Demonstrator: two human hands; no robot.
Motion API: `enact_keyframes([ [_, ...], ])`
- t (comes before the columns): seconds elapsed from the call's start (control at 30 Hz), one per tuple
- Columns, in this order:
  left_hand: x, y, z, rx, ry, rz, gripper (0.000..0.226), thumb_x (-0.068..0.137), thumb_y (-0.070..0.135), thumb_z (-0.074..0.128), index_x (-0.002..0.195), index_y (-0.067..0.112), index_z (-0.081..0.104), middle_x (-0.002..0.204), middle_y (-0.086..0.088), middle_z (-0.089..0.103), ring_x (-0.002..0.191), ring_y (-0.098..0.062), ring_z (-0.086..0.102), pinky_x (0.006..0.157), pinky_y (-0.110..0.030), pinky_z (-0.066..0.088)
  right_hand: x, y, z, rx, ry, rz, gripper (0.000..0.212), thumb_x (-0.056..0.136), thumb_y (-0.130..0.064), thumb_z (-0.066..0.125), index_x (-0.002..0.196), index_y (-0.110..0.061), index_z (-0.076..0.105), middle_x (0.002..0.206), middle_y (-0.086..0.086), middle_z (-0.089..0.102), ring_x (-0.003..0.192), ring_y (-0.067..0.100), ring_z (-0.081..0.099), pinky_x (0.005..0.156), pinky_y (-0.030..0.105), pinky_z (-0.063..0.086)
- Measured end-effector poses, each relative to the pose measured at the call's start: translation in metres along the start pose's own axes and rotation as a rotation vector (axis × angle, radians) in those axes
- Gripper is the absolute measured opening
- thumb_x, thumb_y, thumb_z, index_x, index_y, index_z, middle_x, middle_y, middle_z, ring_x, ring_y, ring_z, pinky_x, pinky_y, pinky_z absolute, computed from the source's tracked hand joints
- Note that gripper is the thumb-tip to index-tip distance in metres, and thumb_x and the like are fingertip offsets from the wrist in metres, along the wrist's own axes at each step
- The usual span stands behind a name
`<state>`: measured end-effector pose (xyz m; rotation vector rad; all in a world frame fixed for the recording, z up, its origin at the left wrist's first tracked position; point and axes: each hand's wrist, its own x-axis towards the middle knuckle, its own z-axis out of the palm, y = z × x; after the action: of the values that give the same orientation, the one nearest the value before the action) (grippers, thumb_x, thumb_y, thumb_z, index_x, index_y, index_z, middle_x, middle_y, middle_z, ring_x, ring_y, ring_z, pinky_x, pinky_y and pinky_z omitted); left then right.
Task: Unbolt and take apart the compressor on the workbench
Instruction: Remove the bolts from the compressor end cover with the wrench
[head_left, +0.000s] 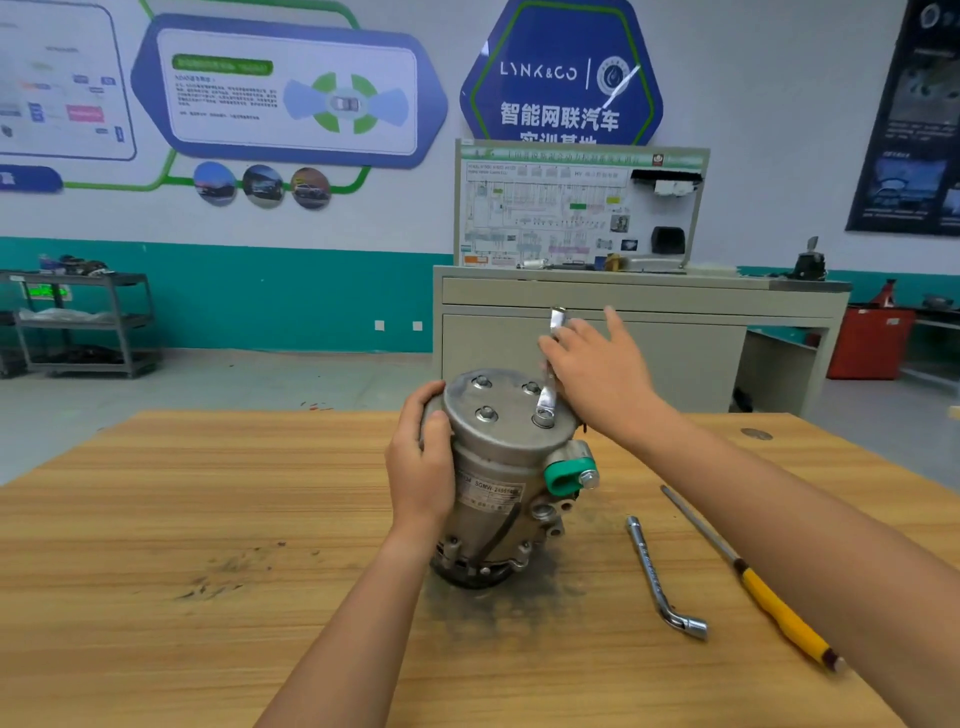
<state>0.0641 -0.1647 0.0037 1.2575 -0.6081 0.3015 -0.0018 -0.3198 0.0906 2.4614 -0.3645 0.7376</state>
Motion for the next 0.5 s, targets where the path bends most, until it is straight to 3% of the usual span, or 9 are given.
enact_keyframes([
  [0.07,0.000,0.001,0.002,0.008,0.005,0.014,0.029,0.082,0.033,0.037,0.105,0.031,0.056,0.097,0.016,0.061,0.087,0.008,0.056,0.071,-0.011,0.045,0.009,-0.003,-0.007,0.014,0.057,-0.052,0.034,0.096,-0.012,0.042,0.128,-0.002,0.045,0.126,0.018,0.054,0.123,0.029,0.045,0.107,0.046,0.022],
  [0.13,0.000,0.001,0.002,-0.003,0.014,0.006,0.030,0.082,0.032,0.036,0.105,0.030,0.055,0.097,0.016,0.060,0.086,0.011,0.055,0.069,-0.008,0.044,0.002,0.003,-0.015,0.195,0.320,0.030,0.011,0.087,0.003,0.054,0.094,0.007,0.061,0.083,0.025,0.064,0.078,0.034,0.063,0.076,0.043,0.045],
  [0.17,0.000,0.000,0.000,-0.014,0.022,0.003,0.030,0.081,0.031,0.036,0.104,0.030,0.055,0.097,0.016,0.060,0.086,0.010,0.056,0.070,-0.008,0.044,-0.004,0.010,-0.022,0.318,0.432,0.137,0.009,0.089,0.001,0.054,0.087,0.006,0.061,0.069,0.021,0.061,0.062,0.031,0.059,0.060,0.038,0.043],
  [0.2,0.000,0.000,-0.001,-0.027,0.031,0.000,0.030,0.081,0.031,0.036,0.104,0.029,0.056,0.098,0.015,0.060,0.087,0.010,0.056,0.071,-0.009,0.044,-0.012,0.016,-0.030,0.432,0.429,0.260,0.017,0.095,-0.008,0.047,0.090,0.004,0.058,0.065,0.014,0.056,0.058,0.028,0.052,0.053,0.035,0.037],
  [0.27,0.000,-0.001,-0.004,-0.054,0.050,-0.002,0.033,0.081,0.029,0.036,0.106,0.025,0.056,0.099,0.013,0.060,0.088,0.009,0.056,0.073,-0.011,0.045,-0.035,0.021,-0.036,0.520,0.316,0.315,0.028,0.100,-0.022,0.032,0.102,-0.001,0.051,0.062,0.002,0.049,0.054,0.027,0.048,0.049,0.031,0.029],
  [0.33,-0.002,-0.003,-0.005,-0.072,0.075,0.004,0.034,0.081,0.028,0.036,0.108,0.021,0.056,0.099,0.014,0.059,0.087,0.011,0.056,0.071,-0.008,0.044,-0.062,0.017,-0.042,0.415,0.244,0.218,0.026,0.100,-0.024,0.030,0.104,-0.006,0.048,0.052,-0.007,0.042,0.041,0.016,0.043,0.040,0.026,0.026],
  [0.43,-0.005,-0.002,-0.006,-0.083,0.091,0.015,0.031,0.082,0.027,0.037,0.107,0.023,0.056,0.098,0.016,0.059,0.084,0.015,0.055,0.067,-0.004,0.041,-0.095,0.002,-0.046,0.245,-0.016,0.138,0.021,0.101,-0.028,0.026,0.112,-0.017,0.041,0.056,-0.008,0.039,0.050,0.015,0.049,0.044,0.028,0.037],
  [0.5,-0.008,0.000,-0.007,-0.076,0.085,0.020,0.027,0.083,0.027,0.037,0.103,0.029,0.055,0.097,0.019,0.059,0.084,0.016,0.055,0.066,-0.003,0.040,-0.104,-0.005,-0.045,0.226,-0.130,0.112,0.015,0.100,-0.022,0.031,0.114,-0.021,0.037,0.059,-0.008,0.038,0.051,0.012,0.043,0.043,0.026,0.031],
])
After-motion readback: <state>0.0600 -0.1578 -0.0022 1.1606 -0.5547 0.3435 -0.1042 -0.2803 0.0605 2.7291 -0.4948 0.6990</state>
